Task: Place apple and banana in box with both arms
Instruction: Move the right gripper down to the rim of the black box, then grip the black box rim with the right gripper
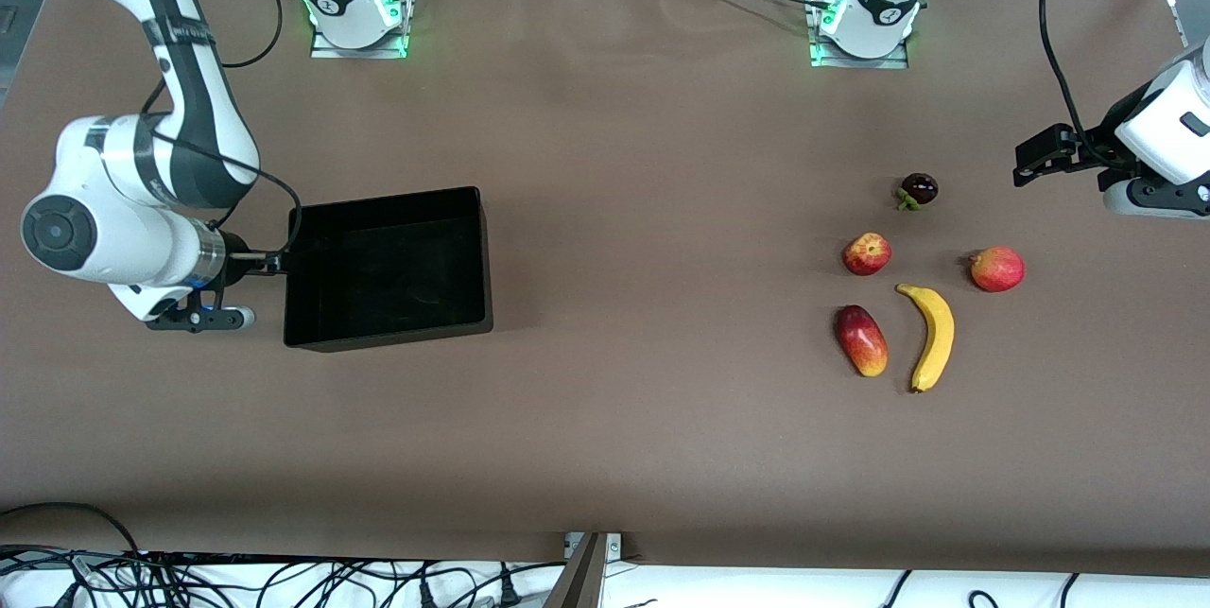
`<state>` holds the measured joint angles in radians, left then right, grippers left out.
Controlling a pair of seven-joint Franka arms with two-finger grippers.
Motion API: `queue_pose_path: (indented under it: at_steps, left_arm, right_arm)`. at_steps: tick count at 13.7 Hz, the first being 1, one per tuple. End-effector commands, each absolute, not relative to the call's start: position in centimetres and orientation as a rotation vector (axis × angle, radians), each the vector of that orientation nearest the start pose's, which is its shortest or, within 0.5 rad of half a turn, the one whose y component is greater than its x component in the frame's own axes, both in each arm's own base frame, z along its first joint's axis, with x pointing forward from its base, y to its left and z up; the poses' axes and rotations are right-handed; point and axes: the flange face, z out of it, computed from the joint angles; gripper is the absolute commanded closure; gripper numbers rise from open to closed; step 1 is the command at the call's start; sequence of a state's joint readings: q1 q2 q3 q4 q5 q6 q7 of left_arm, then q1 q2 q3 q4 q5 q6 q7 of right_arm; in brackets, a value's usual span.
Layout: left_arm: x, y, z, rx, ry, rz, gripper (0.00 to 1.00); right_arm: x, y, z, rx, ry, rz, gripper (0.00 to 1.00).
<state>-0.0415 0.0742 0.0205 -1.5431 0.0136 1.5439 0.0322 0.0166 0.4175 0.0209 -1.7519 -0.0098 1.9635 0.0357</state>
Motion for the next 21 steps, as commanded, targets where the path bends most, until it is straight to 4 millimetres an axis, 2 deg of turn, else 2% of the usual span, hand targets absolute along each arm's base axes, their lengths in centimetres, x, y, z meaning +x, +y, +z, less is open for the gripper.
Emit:
queue_pose_path:
  at_steps: [1,4,5,6,7,9,11,14,16,17,19,21]
  left_arm:
    - [57.6,-1.0,60.0,-3.104,0.116,0.127,0.00]
    - [57.6,-0.9,60.0,-3.104,0.111,0.127,0.00]
    - [57.6,-0.9,60.0,-3.104,0.114,0.127,0.00]
    - [57.6,-0.9,60.0,-3.104,0.114,0.127,0.00]
    - [57.6,-0.9,60.0,-3.104,0.113,0.125,0.00]
    - [57.6,-0.9,60.0,-3.102,0.113,0.127,0.00]
    - [57.6,-0.9,60.0,-3.104,0.113,0.125,0.00]
    - [57.6,-0.9,60.0,-3.104,0.111,0.127,0.00]
    - [57.6,-0.8,60.0,-3.104,0.109,0.127,0.00]
    - [57.6,-0.8,60.0,-3.104,0.111,0.125,0.00]
    - [57.6,-0.8,60.0,-3.104,0.109,0.125,0.00]
    - [57.6,-0.8,60.0,-3.104,0.109,0.127,0.00]
  right_arm:
    - [61.8,2.0,29.0,-3.133,-0.019,0.311,0.00]
    - [61.0,1.3,27.0,-3.141,-0.004,0.287,0.00]
    - [60.9,1.3,26.4,-3.140,-0.019,0.287,0.03]
    - [60.9,1.2,26.1,-3.140,-0.021,0.289,0.13]
    - [60.9,1.2,25.8,-3.139,-0.021,0.294,0.27]
    - [60.8,1.0,25.3,-3.138,-0.019,0.306,0.66]
    - [60.8,0.9,25.0,-3.136,-0.013,0.316,0.99]
    - [61.5,0.9,26.5,-3.138,-0.017,0.282,1.00]
    - [62.9,1.5,29.4,-3.133,-0.034,0.250,1.00]
    - [63.6,2.7,31.1,-3.126,-0.064,0.250,1.00]
    - [65.1,6.8,35.1,-3.100,-0.151,0.191,1.00]
    - [65.4,11.0,38.6,-3.073,-0.197,0.204,1.00]
